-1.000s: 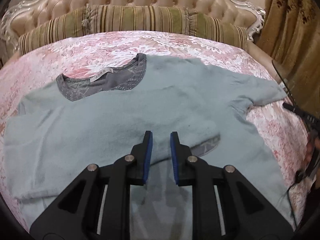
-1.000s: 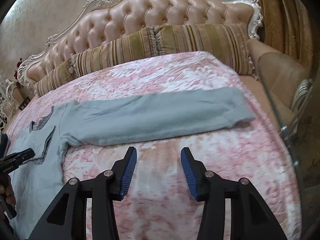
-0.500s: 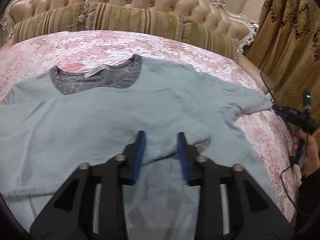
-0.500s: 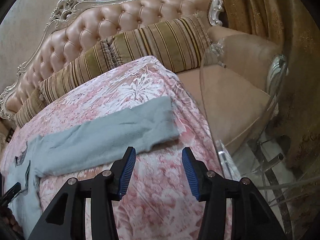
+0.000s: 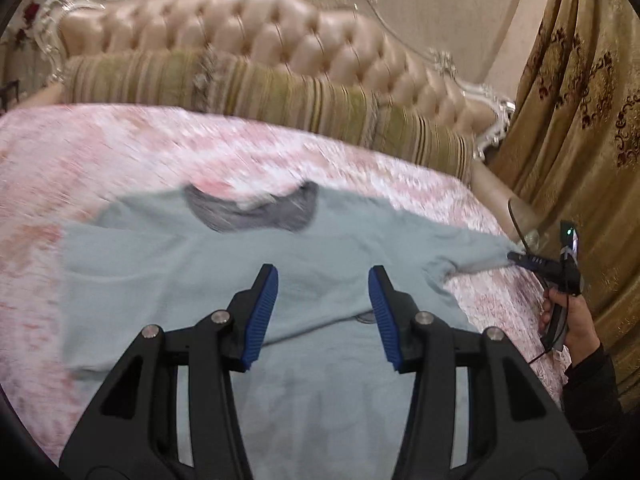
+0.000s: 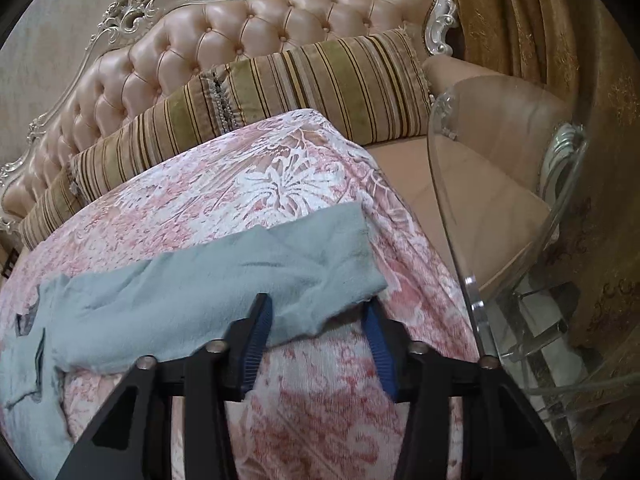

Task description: Fold clothes

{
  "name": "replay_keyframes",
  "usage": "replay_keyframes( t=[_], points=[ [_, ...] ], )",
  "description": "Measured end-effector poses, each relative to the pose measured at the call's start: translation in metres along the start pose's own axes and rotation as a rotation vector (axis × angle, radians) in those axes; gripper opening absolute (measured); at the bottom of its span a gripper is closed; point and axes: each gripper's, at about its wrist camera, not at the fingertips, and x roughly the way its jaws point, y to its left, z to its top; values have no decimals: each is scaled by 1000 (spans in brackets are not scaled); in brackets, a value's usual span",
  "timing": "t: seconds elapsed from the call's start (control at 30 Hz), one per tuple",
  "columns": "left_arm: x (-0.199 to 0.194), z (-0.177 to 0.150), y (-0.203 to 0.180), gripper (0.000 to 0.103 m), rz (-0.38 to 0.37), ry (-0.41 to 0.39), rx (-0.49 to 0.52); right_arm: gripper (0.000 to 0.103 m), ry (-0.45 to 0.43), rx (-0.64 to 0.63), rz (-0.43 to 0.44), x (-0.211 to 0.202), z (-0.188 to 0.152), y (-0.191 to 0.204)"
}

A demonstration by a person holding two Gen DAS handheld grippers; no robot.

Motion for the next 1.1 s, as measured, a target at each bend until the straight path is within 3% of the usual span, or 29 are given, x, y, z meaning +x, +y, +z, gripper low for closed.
replay_keyframes(
  t=[0.03, 0.17, 0.37, 0.53, 0.73, 0.87, 0.97, 1.1],
  points=[
    [-7, 0, 5, 51, 9, -18, 2, 10, 0, -1, -1, 1, 1, 0],
    [-22, -3, 27, 51, 25, -67, -6, 9, -38, -11, -15, -4, 3, 3],
    [-21, -10, 38, 51, -34, -87, -21, 7, -69, -30, -41, -17, 13, 13],
    [-16, -13, 45, 51, -80, -96, -73, 5, -114, -74, -3, -39, 20, 44],
    [-21, -14, 61, 51, -84, -126, -139, 5, -189, -153, 91, -86, 29, 105],
    [-23, -15, 70, 51, -92, -137, -177, 5, -210, -248, 179, -112, 26, 170],
    [-23, -15, 74, 51, -104, -137, -189, 5, -201, -324, 242, -122, 14, 219],
    [-23, -16, 79, 51, -115, -140, -215, 5, -131, -435, 329, -111, -28, 289]
  ],
)
